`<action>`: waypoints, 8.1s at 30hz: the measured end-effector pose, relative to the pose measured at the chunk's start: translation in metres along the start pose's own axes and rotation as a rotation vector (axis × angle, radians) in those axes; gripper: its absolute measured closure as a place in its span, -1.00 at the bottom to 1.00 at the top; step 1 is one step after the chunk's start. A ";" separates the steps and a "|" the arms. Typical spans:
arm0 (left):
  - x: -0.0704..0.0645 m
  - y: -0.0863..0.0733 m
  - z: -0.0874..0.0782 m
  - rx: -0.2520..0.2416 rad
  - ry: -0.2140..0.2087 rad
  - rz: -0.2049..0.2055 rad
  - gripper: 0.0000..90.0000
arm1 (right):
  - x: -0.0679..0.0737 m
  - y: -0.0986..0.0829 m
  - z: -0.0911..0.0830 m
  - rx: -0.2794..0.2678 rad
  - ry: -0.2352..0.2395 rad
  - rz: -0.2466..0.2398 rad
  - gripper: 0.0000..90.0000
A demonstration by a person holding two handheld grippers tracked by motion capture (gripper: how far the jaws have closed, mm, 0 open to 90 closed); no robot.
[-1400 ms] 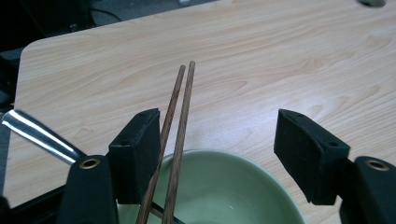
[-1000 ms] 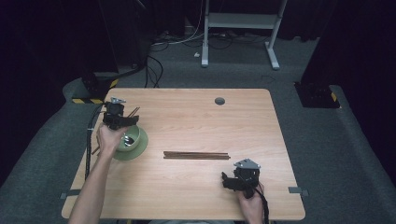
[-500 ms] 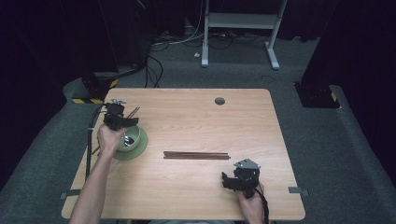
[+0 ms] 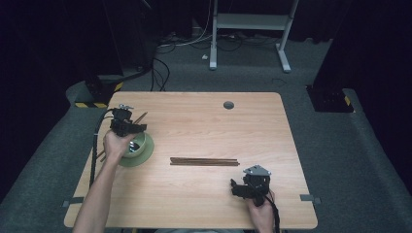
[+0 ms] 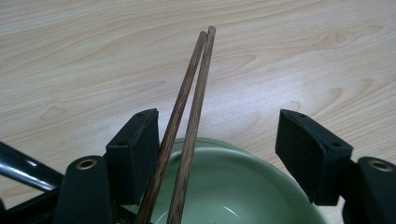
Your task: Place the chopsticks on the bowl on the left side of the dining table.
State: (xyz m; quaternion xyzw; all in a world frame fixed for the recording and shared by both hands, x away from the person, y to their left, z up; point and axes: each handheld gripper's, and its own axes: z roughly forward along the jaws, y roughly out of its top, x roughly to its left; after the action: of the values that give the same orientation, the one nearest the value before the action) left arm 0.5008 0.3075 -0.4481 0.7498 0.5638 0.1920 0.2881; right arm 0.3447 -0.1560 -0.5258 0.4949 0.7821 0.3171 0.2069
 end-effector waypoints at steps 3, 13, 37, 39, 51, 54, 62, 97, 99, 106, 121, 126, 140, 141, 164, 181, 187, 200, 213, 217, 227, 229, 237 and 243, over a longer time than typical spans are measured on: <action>-0.003 0.000 0.001 0.003 0.002 0.018 -0.31 | 0.000 0.000 0.000 0.000 0.000 0.000 -0.78; -0.008 0.000 -0.002 -0.005 0.001 0.044 -0.28 | 0.000 0.000 0.000 0.000 0.000 0.000 -0.78; -0.020 -0.001 -0.005 -0.010 -0.041 0.102 -0.24 | 0.000 0.000 0.000 0.000 0.000 -0.001 -0.78; -0.021 -0.001 -0.005 -0.010 -0.041 0.110 -0.23 | 0.000 0.000 0.000 0.000 0.000 0.000 -0.78; -0.025 -0.004 -0.007 0.000 -0.047 0.136 -0.22 | 0.000 0.000 0.000 -0.001 0.000 -0.002 -0.78; -0.027 -0.004 -0.007 0.008 -0.044 0.149 -0.21 | 0.000 0.000 0.000 -0.001 0.000 -0.001 -0.78; -0.032 -0.005 -0.007 0.018 -0.049 0.175 -0.22 | 0.000 0.000 0.000 0.000 0.000 0.000 -0.78; -0.046 -0.017 -0.014 0.038 -0.090 0.238 -0.20 | 0.000 0.000 0.000 0.000 0.000 0.000 -0.78; -0.048 -0.018 -0.014 0.036 -0.087 0.245 -0.21 | 0.000 0.000 0.000 0.000 0.000 0.000 -0.78; -0.051 -0.020 -0.017 0.037 -0.096 0.255 -0.20 | 0.000 0.000 0.000 0.000 0.000 0.000 -0.78; -0.054 -0.023 -0.029 -0.008 -0.085 0.263 -0.21 | 0.000 0.000 0.000 0.000 0.000 -0.001 -0.78; -0.050 -0.026 -0.043 -0.057 -0.081 0.248 -0.20 | 0.000 0.000 0.000 0.000 0.000 0.000 -0.78; -0.016 -0.056 -0.085 -0.088 -0.068 0.144 -0.16 | 0.000 0.000 0.000 -0.001 0.001 0.001 -0.78; -0.014 -0.059 -0.087 -0.084 -0.065 0.140 -0.15 | 0.000 0.000 0.000 -0.002 0.001 0.000 -0.78; 0.017 -0.117 -0.096 -0.045 -0.012 0.025 -0.10 | 0.000 0.000 0.000 -0.001 -0.001 0.002 -0.78; 0.021 -0.112 -0.085 -0.030 -0.031 -0.004 -0.13 | 0.000 0.000 0.000 -0.001 -0.001 0.003 -0.78; 0.024 -0.110 -0.081 -0.024 -0.035 -0.019 -0.15 | 0.000 0.000 0.000 -0.001 -0.001 0.003 -0.78; 0.028 -0.103 -0.080 -0.036 -0.051 -0.043 -0.25 | 0.000 0.000 0.000 -0.002 -0.001 0.003 -0.78; 0.032 -0.096 -0.075 -0.041 -0.062 -0.074 -0.25 | 0.000 0.000 0.000 -0.001 -0.002 0.003 -0.78; 0.032 -0.094 -0.071 -0.043 -0.057 -0.085 -0.25 | 0.000 0.000 0.000 -0.001 -0.001 0.002 -0.78; 0.033 -0.086 -0.066 -0.039 -0.026 -0.075 -0.25 | 0.000 0.000 0.000 -0.001 -0.001 0.003 -0.78; 0.034 -0.085 -0.065 -0.043 -0.023 -0.081 -0.25 | 0.000 0.000 0.000 -0.001 -0.001 0.003 -0.78; 0.034 -0.081 -0.062 -0.037 -0.013 -0.083 -0.26 | 0.000 0.000 0.000 -0.001 -0.001 0.003 -0.78; 0.034 -0.082 -0.063 -0.043 -0.004 -0.081 -0.26 | 0.000 0.000 0.000 -0.002 -0.001 0.003 -0.78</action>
State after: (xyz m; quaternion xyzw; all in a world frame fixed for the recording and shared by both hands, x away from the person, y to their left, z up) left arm 0.4122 0.3697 -0.4546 0.7204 0.5889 0.1908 0.3128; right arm 0.3441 -0.1558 -0.5258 0.4960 0.7810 0.3176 0.2075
